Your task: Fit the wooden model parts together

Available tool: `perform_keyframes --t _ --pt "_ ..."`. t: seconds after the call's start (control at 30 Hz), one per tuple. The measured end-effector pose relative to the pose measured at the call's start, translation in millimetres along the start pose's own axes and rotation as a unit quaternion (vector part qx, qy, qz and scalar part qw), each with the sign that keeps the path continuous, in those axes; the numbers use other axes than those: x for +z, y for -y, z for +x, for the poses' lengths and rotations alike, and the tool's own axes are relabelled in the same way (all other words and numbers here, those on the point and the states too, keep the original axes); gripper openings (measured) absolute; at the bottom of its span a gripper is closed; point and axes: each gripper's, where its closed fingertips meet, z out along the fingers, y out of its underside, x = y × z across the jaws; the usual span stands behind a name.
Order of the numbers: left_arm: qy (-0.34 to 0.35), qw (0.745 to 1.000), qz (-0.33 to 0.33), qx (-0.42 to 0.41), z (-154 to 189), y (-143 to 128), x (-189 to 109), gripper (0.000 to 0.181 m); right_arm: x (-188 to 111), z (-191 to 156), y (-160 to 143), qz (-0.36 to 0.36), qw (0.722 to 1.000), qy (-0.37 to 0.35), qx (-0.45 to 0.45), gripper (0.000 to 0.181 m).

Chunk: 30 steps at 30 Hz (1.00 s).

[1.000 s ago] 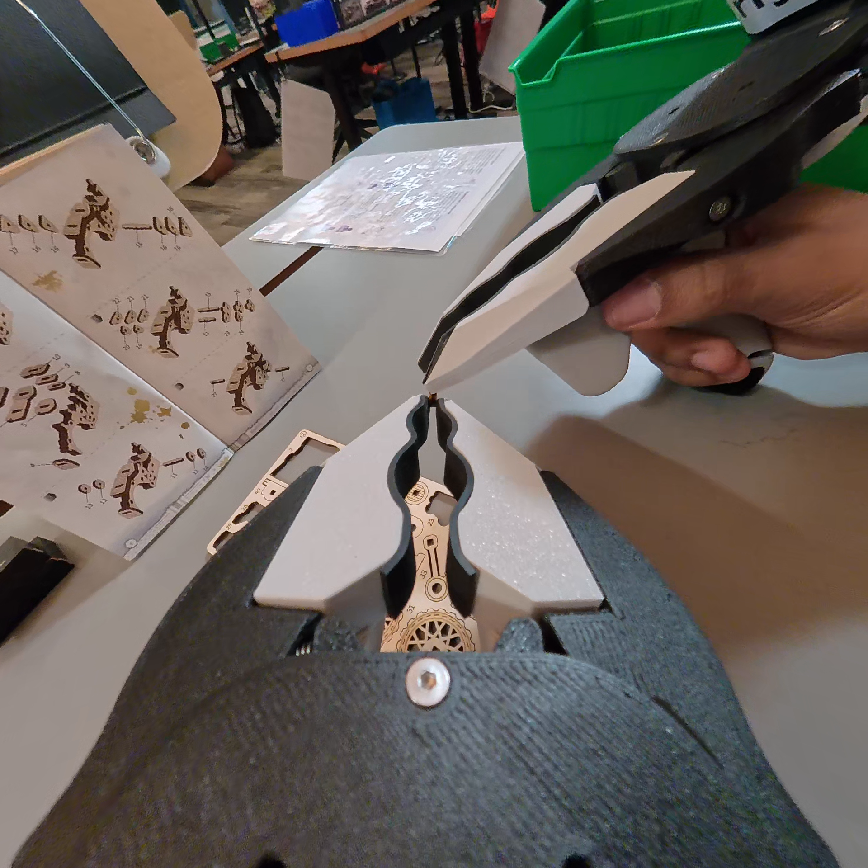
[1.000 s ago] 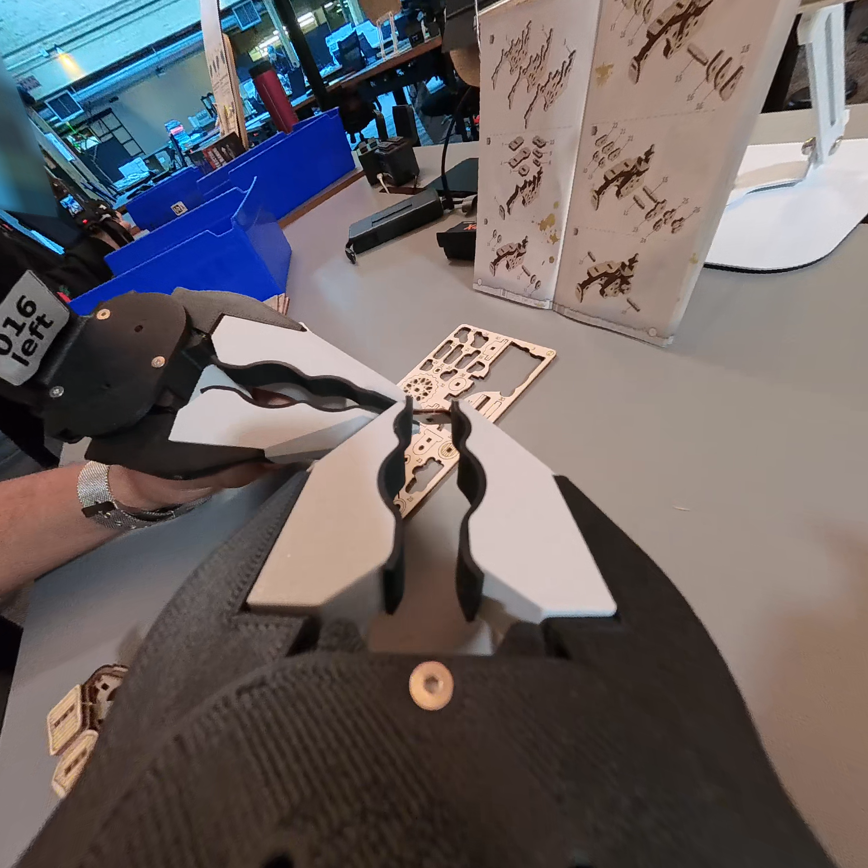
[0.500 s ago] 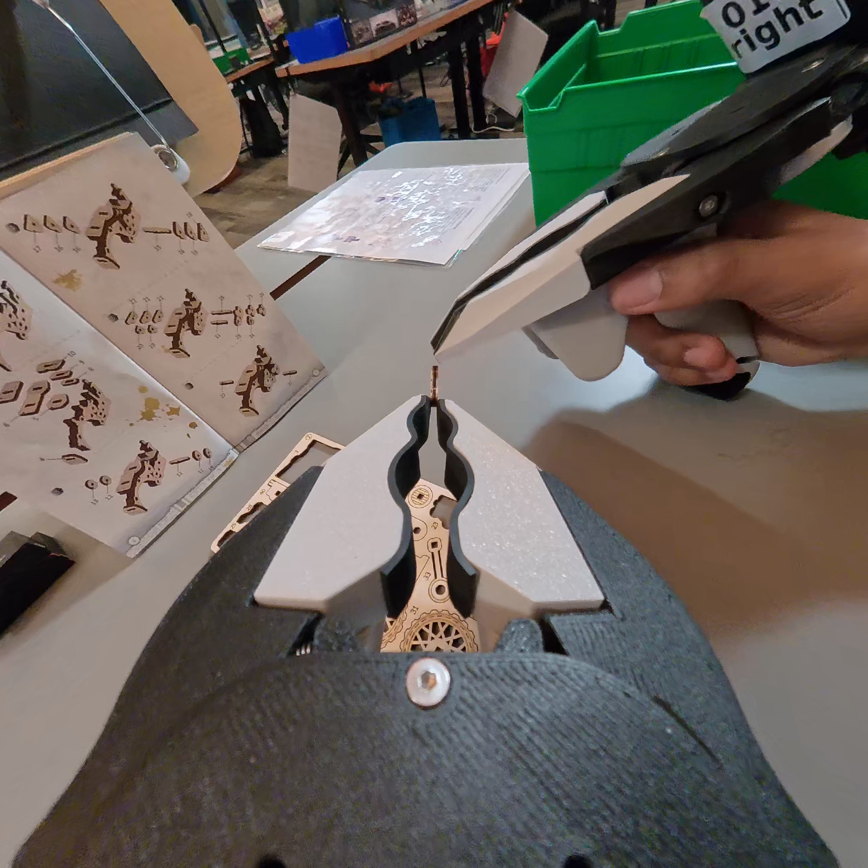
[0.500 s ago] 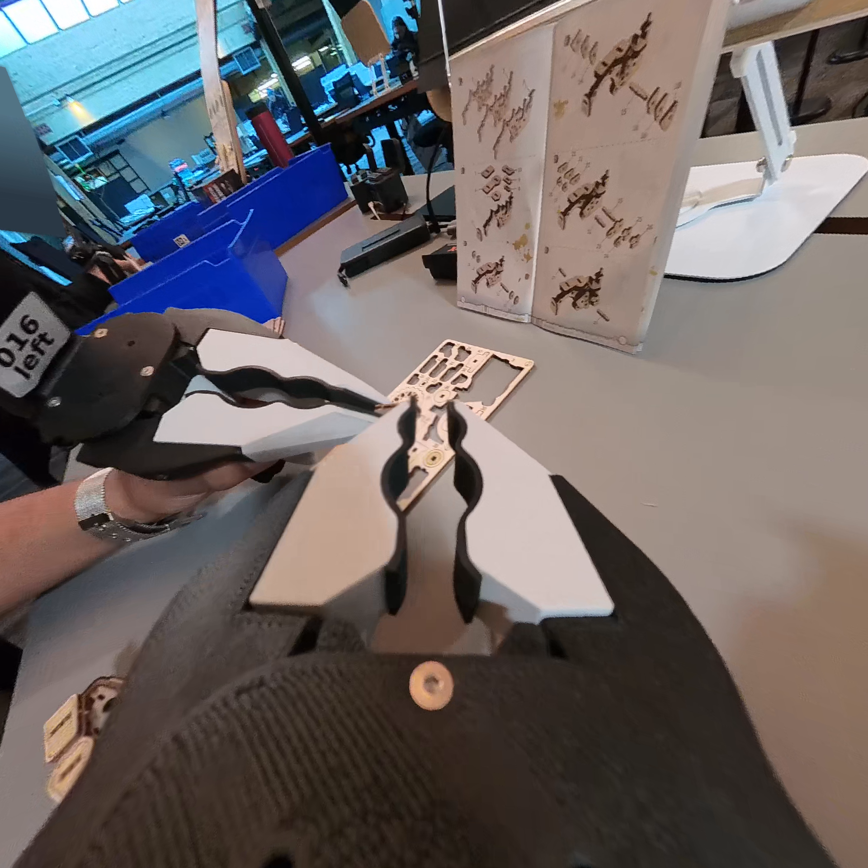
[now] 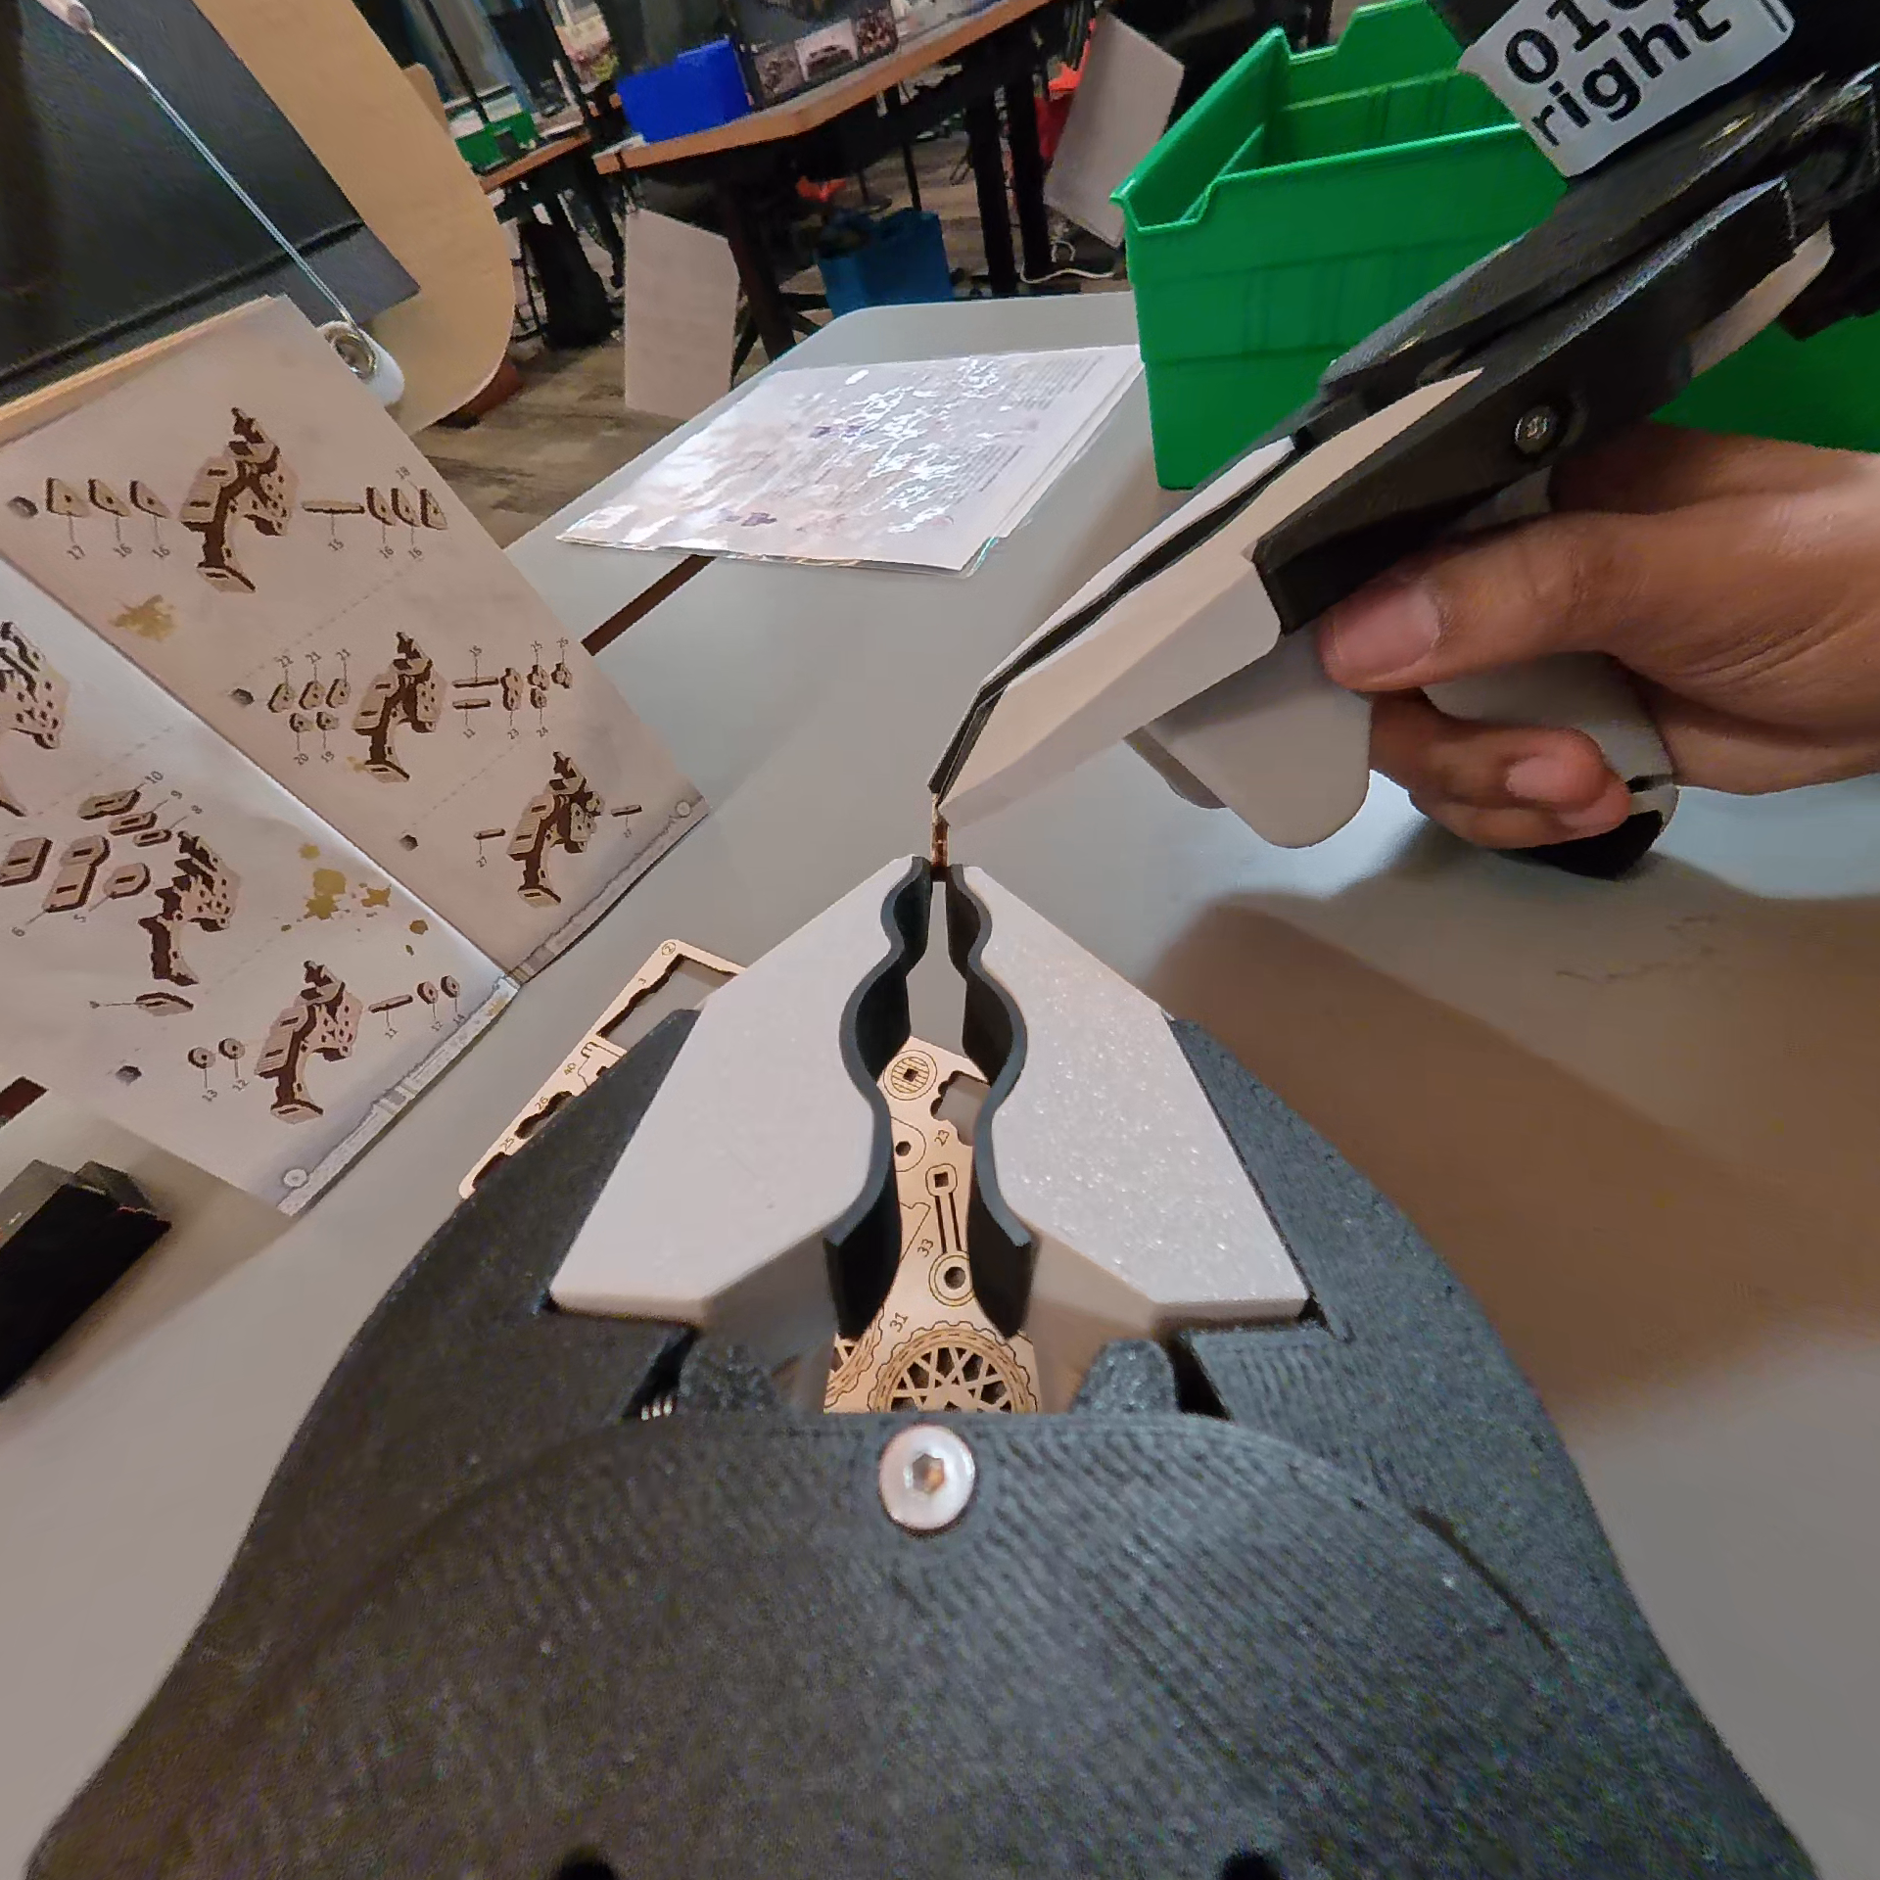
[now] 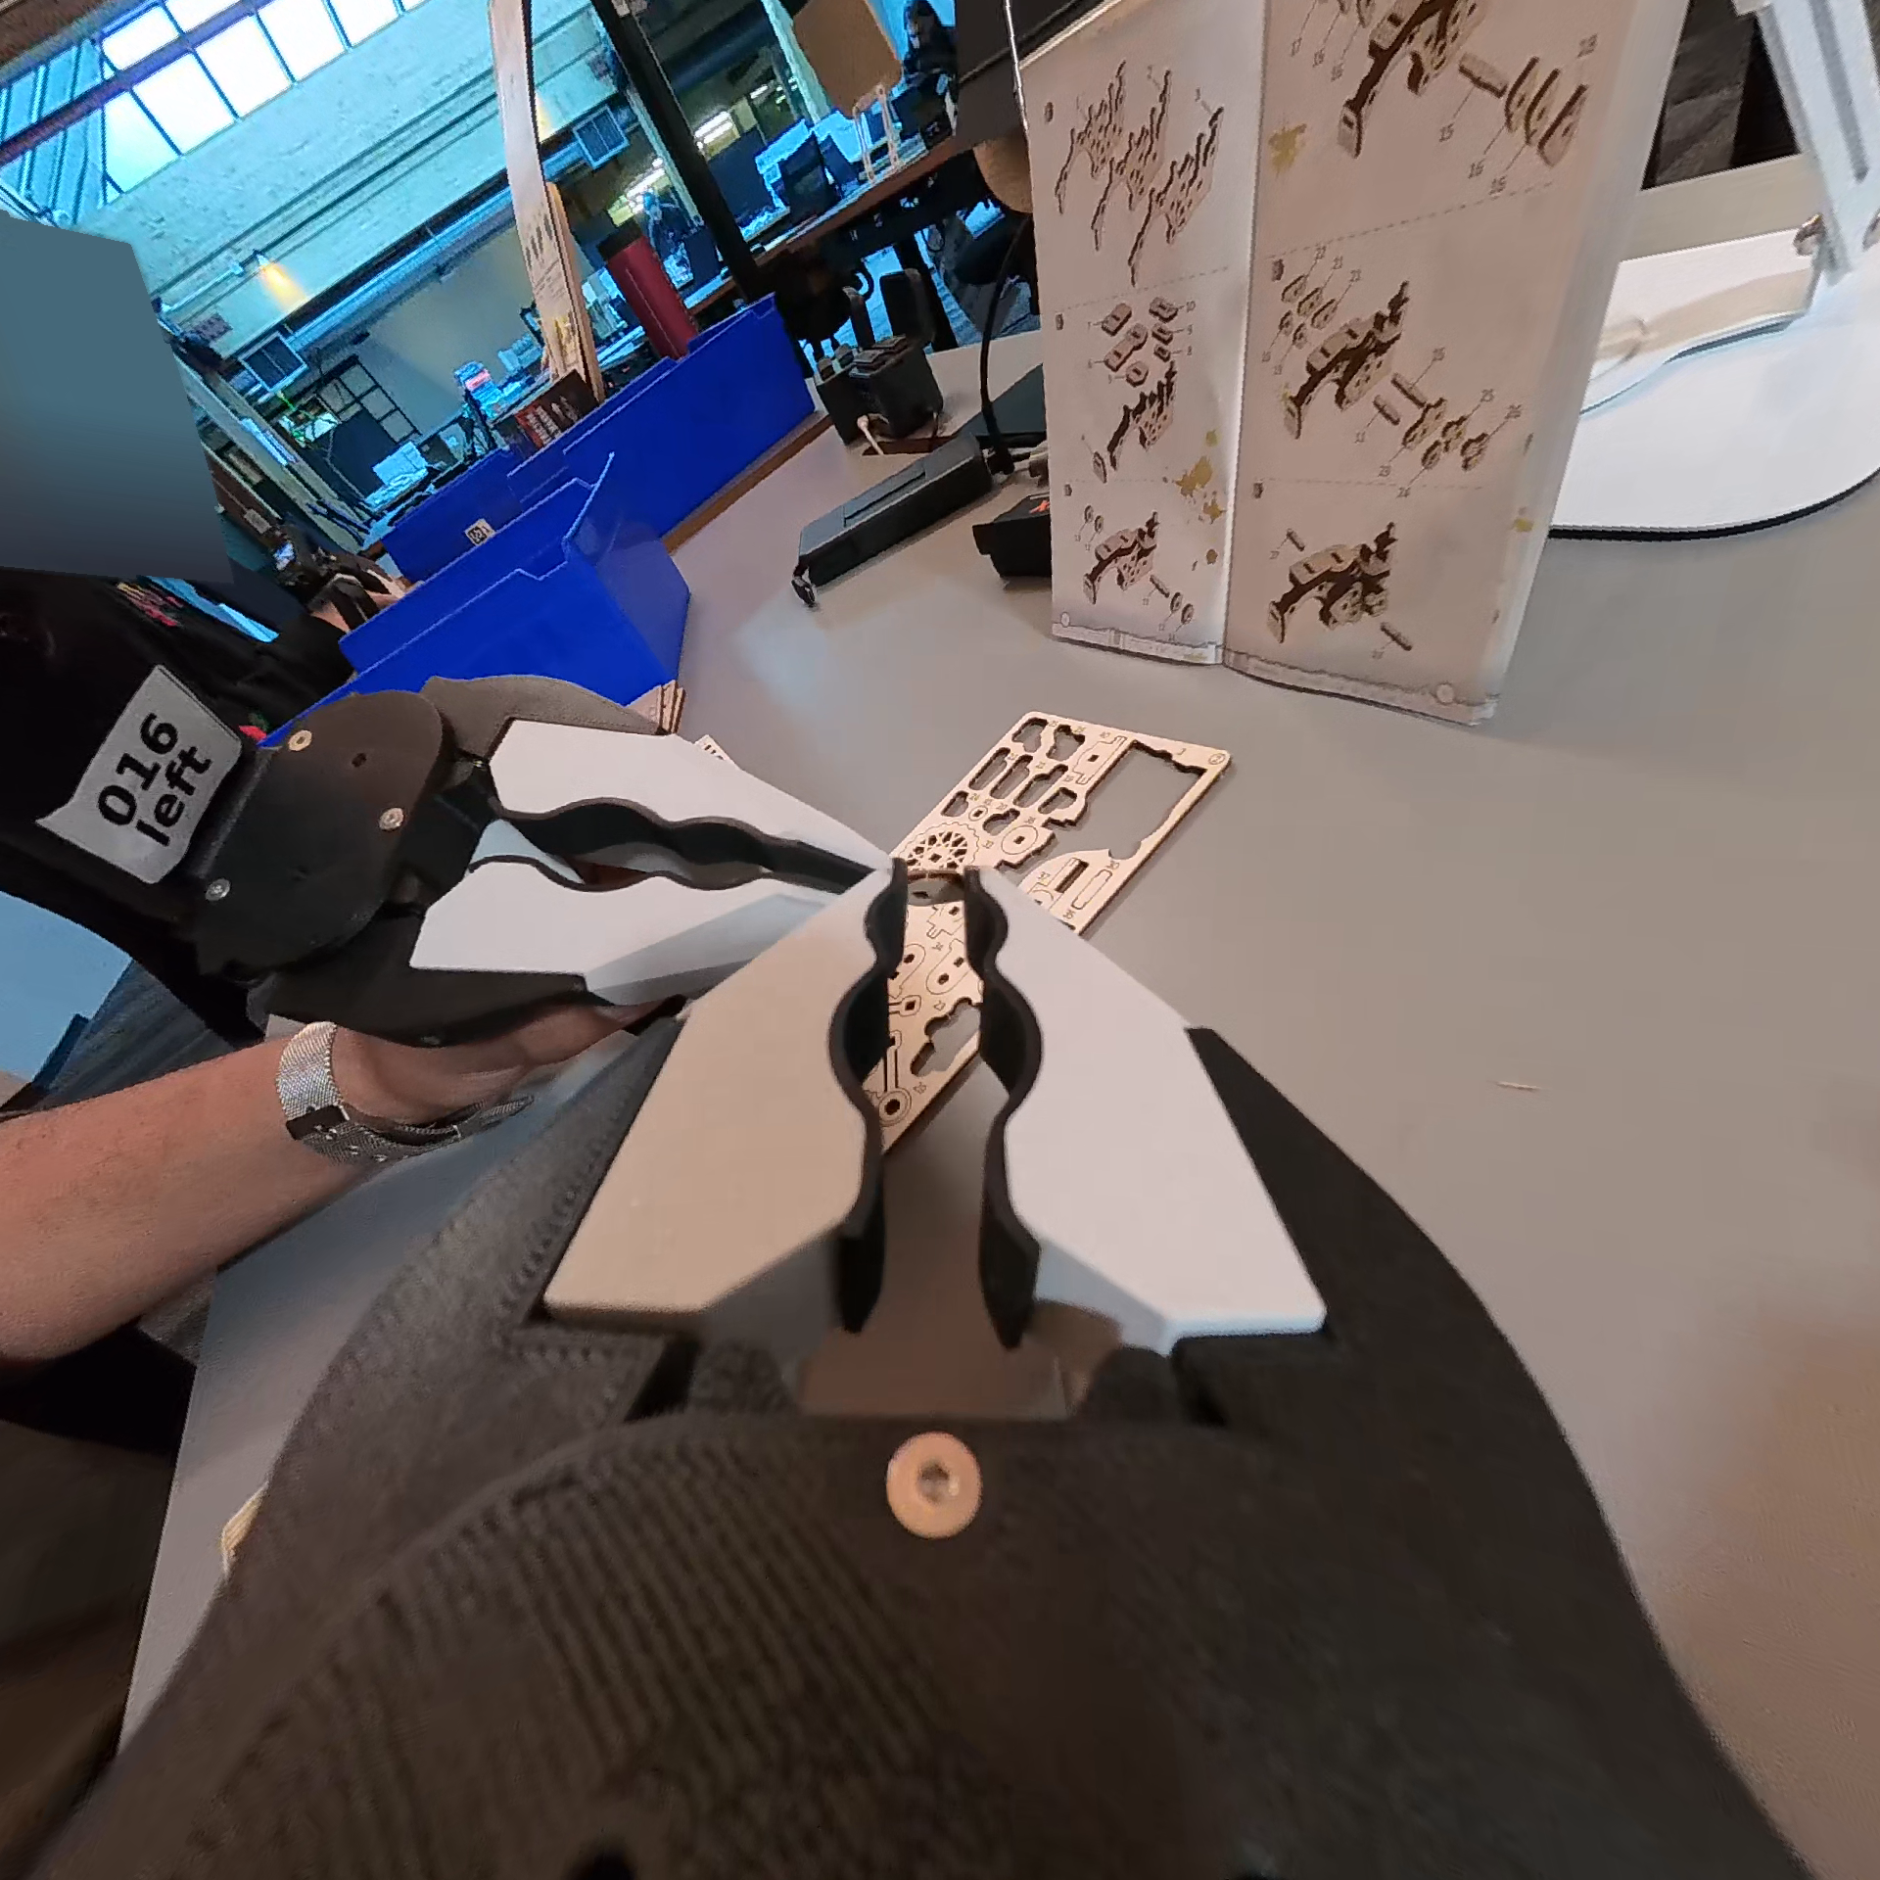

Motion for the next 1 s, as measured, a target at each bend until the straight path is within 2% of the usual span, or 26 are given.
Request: perform_keyframes --t 0.43,0.6,0.73,0.83,0.93,1.0 --pt "-0.019 0.999 0.004 -0.036 -1.6 -1.3 -0.2 0.0 -7.7 5.2 9.8 0.015 1.0 0.005 0.0 0.0" --pt "-0.037 0.998 0.007 -0.049 0.9 -0.5 -1.1 0.0 -13.4 0.7 14.8 0.017 1.0 0.016 -0.021 0.009" --pt "-0.077 0.996 0.013 -0.048 13.8 5.3 -8.8 0.0 -27.3 -19.9 17.7 0.01 0.996 0.032 -0.08 0.014" --pt "-0.13 0.989 0.015 -0.064 34.2 10.1 -19.7 0.0 -44.9 -36.5 -4.8 -0.041 0.986 0.028 -0.157 0.019" --pt "-0.186 0.981 -0.01 -0.061 64.0 4.1 -36.4 0.0 -75.4 -56.5 -47.5 -0.091 0.972 0.043 -0.211 0.019" --pt "-0.2 0.979 -0.033 -0.035 78.2 -5.6 -46.6 0.0 -97.2 -70.5 -76.5 -0.116 0.967 0.061 -0.219 0.019"
